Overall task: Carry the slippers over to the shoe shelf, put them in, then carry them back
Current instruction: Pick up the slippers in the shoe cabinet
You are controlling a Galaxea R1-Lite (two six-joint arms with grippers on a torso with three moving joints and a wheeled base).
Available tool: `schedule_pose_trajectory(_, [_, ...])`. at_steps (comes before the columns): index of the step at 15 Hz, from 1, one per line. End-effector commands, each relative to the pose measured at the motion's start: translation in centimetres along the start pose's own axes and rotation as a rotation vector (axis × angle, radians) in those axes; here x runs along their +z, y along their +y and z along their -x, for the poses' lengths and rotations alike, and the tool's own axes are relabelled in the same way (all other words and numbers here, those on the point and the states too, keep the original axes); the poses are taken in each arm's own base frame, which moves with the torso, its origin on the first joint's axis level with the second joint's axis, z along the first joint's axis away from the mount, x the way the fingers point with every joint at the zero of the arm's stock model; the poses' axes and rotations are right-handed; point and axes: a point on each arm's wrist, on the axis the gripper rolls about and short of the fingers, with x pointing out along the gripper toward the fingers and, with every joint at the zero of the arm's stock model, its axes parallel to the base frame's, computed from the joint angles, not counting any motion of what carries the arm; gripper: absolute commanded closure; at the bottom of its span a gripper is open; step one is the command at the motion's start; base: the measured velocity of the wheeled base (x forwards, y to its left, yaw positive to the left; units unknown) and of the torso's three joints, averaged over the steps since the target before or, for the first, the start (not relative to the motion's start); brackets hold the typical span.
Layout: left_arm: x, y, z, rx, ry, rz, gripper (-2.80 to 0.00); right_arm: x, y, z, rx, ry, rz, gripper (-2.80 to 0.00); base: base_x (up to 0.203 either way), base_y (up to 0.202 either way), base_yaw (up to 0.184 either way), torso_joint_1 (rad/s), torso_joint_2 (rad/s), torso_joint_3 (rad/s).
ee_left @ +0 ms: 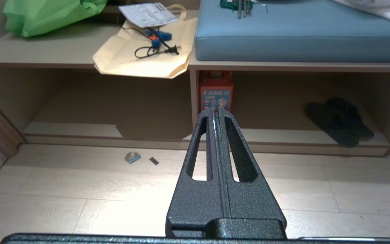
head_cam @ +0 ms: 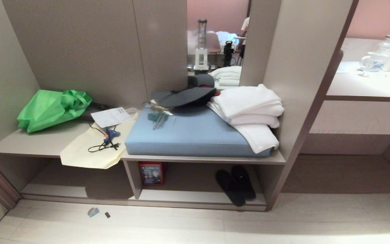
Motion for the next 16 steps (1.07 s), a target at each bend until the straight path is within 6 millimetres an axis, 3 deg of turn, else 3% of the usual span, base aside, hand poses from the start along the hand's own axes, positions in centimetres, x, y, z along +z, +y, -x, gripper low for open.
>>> schedule_pose_trajectory(1, [0.0, 0.0, -0.01, 0.0, 0.001, 0.001, 0.0, 0.0, 0.0, -0.01, 0.001, 0.002, 0.001, 0.0, 0.0, 0.0, 0.0, 0.002, 0.01, -0.193])
schedule_pose_trajectory(16, [0.0, 0.0, -0.01, 0.0, 0.001, 0.001, 0.0, -0.03, 0.0, -0.02, 0.001, 0.002, 0.006, 0.0, 0.0, 0.0, 0.0, 0.002, 0.0, -0.197])
